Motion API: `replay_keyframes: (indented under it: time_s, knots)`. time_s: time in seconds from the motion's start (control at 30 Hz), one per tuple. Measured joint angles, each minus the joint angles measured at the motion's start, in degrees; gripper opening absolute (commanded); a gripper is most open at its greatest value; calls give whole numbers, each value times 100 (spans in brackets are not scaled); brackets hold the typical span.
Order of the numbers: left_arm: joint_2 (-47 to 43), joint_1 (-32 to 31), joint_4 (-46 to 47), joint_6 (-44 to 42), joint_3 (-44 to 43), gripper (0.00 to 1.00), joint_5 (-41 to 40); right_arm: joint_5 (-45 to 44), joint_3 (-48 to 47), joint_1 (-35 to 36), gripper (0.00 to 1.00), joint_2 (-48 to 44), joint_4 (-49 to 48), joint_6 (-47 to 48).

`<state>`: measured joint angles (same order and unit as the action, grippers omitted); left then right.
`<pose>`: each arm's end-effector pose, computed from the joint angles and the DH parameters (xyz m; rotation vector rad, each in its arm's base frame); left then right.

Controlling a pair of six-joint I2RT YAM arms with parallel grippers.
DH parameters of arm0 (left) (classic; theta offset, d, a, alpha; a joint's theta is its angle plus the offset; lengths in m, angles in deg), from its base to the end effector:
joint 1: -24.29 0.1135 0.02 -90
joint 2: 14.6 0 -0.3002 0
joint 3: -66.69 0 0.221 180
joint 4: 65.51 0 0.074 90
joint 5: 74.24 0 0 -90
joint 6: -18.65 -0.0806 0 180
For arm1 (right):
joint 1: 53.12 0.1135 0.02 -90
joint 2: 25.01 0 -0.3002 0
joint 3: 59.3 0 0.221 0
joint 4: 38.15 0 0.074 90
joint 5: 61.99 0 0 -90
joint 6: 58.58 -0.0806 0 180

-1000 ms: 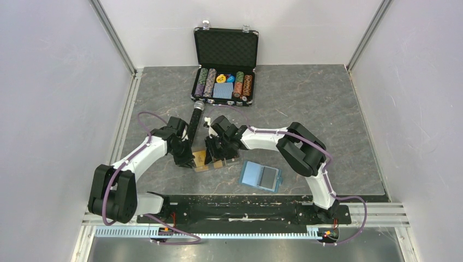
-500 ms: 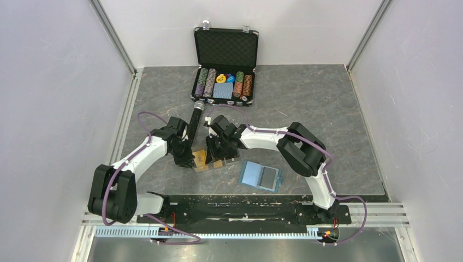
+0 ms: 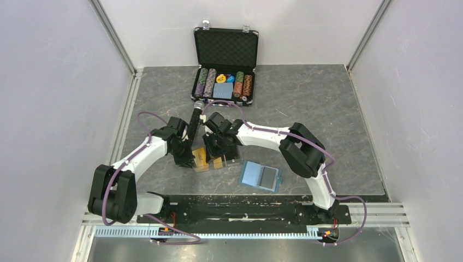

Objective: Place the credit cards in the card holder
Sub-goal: Pick up the credit card from the storage box.

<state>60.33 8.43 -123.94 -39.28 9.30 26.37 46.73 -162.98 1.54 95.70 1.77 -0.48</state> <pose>0.1785 -0.0662 0.1881 -0.3847 2.9419 -0.4000 0.2488 0.3956 0.1809 -0.6868 2.7184 0.9057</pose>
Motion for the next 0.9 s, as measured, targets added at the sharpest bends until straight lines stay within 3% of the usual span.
replay_keyframes:
  time_s: [0.17,0.5,0.63,0.9]
  knots:
    - [0,-2,0,0,0,5,0,225,98,0,5,-105,-164,-42]
    - [0,-2,2,0,0,5,0,890,896,-46,17,-212,-1593,-791]
    - [0,-2,4,0,2,5,0,975,909,-31,0,-208,-1902,-949]
    - [-61,-24,-4,39,9,2,-83,837,905,-20,0,-225,-1670,-881]
